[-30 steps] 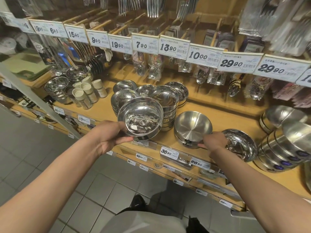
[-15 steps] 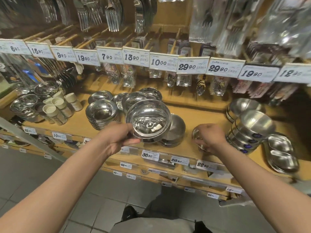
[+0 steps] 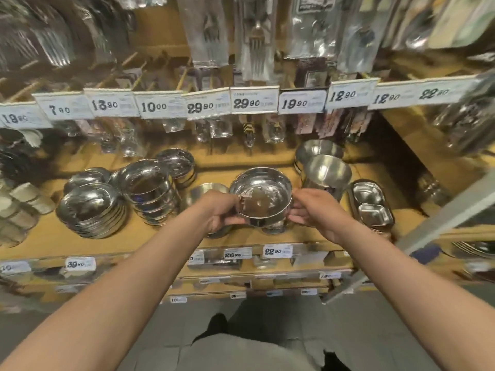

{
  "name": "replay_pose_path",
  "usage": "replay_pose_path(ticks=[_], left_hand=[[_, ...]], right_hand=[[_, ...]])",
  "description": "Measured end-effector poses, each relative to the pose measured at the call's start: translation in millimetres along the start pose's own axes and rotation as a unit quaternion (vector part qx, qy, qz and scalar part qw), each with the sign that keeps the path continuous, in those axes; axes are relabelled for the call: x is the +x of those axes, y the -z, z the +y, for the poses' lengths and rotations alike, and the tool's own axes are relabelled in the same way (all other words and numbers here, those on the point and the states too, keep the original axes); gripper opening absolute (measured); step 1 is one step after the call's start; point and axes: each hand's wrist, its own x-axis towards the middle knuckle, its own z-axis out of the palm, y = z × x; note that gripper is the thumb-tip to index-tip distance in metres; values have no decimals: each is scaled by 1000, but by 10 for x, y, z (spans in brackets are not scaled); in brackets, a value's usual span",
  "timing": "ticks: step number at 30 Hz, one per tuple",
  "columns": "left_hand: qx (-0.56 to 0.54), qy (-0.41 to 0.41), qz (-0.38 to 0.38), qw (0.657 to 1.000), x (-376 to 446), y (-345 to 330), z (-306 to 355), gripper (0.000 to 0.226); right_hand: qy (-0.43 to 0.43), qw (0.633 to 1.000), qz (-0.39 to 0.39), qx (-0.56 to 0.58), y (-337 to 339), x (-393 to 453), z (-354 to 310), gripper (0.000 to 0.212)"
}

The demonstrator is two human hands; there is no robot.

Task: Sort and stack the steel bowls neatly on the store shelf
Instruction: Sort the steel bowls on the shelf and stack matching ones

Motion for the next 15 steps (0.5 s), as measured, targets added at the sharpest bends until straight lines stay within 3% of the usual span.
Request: replay_pose_path(ticks=[4,11,15], left_hand=[[36,-5,13,999,147,-73,-1,10],[61,7,-11,998,347,-47,41,13],[178,-30,-17,983,472,195,197,16]], right_hand=[[7,1000,14,12,-9,18,98,14],[27,996,77,-26,-144,135,179,28],[-23,999,45,12,-197,199,117,27]])
